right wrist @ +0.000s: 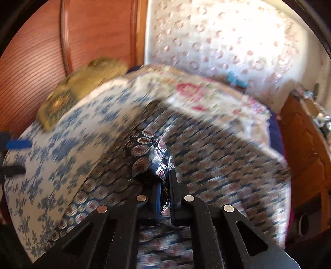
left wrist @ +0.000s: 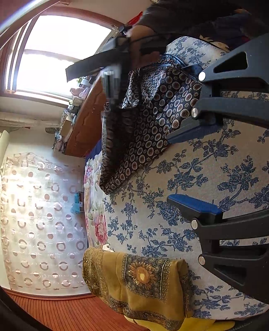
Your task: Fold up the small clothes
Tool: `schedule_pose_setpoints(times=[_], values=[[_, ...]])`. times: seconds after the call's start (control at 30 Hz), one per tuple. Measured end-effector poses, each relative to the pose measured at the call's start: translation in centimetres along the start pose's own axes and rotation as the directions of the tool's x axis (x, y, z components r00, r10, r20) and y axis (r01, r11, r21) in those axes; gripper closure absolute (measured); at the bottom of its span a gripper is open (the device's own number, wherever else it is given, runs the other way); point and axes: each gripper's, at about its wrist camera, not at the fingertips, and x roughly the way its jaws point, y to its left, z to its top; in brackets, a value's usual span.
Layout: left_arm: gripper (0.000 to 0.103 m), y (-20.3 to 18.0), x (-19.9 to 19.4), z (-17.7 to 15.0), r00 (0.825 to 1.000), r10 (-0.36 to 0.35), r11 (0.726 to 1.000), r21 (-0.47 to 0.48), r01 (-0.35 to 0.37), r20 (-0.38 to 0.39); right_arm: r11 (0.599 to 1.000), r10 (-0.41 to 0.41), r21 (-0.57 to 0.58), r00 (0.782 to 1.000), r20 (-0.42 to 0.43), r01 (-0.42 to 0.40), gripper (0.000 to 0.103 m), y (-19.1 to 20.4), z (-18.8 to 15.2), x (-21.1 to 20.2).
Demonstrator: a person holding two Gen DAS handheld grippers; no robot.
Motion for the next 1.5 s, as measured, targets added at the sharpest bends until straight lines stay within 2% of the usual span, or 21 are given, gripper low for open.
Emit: schedule_pose_setpoints(times=[0.17,0.3,0.5,0.6,0.63,0.67,0.73,0.77,0.9,1.07,1.3,1.5], values=[[0.050,-0.3,0.2,-0.2,1.000,-0.006,1.000,0.003,0.006,-0.005,0.986,-0.126,0.111,0.991,0.045,0.121,0.097,-5.8,1.8,-1.3],[0.050,-0.4,0.2,-0.2,1.000,-0.007,1.000,0.004,0.007,-0.010,0.961,-0.196,0.206,0.980,0.036,0.184,0.097,-10.0,2.7,-1.3],[0.050,-0.5,0.4,-0.4,1.000,-0.007,1.000,0.005,0.007,-0.016,0.917,-0.307,0.263,0.952,-0.023,0.302,0.097,-13.2,4.0,0.3],[0.050,-0.8,0.4,-0.4,1.000,-0.009,1.000,0.010,0.009,-0.018,0.887,-0.362,0.284,0.930,-0.065,0.365,0.097,-13.4,4.0,1.1],[0.050,-0.8,0.4,-0.4,1.000,-0.011,1.000,0.011,0.011,-0.018,0.878,-0.380,0.285,0.922,-0.075,0.385,0.093,-12.8,4.2,1.2],[0.050,-0.9,0.5,-0.4,1.000,-0.013,1.000,0.013,0.013,-0.019,0.876,-0.380,0.288,0.922,-0.077,0.386,0.089,-12.2,4.4,1.4],[0.050,-1.2,0.6,-0.3,1.000,-0.018,1.000,0.015,0.019,-0.021,0.879,-0.375,0.288,0.924,-0.077,0.381,0.061,-11.2,4.0,0.8],[0.050,-1.3,0.7,-0.3,1.000,-0.020,1.000,0.017,0.020,-0.023,0.878,-0.378,0.288,0.923,-0.072,0.382,0.059,-10.8,3.6,0.1],[0.050,-2.2,0.8,-0.5,0.999,-0.032,0.999,0.032,0.033,-0.024,0.922,-0.286,0.263,0.958,-0.027,0.283,0.059,-8.7,0.7,-2.4],[0.050,-3.0,1.2,-0.4,0.999,-0.040,0.998,0.042,0.041,-0.029,0.953,-0.196,0.235,0.981,-0.016,0.194,0.059,-4.5,-4.8,-4.4],[0.050,-4.5,2.1,-0.1,0.998,-0.048,0.996,0.072,0.051,-0.049,0.951,-0.137,0.282,0.990,0.014,0.127,0.059,-2.5,-9.9,-5.7],[0.050,-5.4,2.7,-0.4,0.996,-0.055,0.994,0.088,0.061,-0.071,0.948,-0.159,0.280,0.987,-0.003,0.153,0.059,-3.2,-11.5,-5.6]])
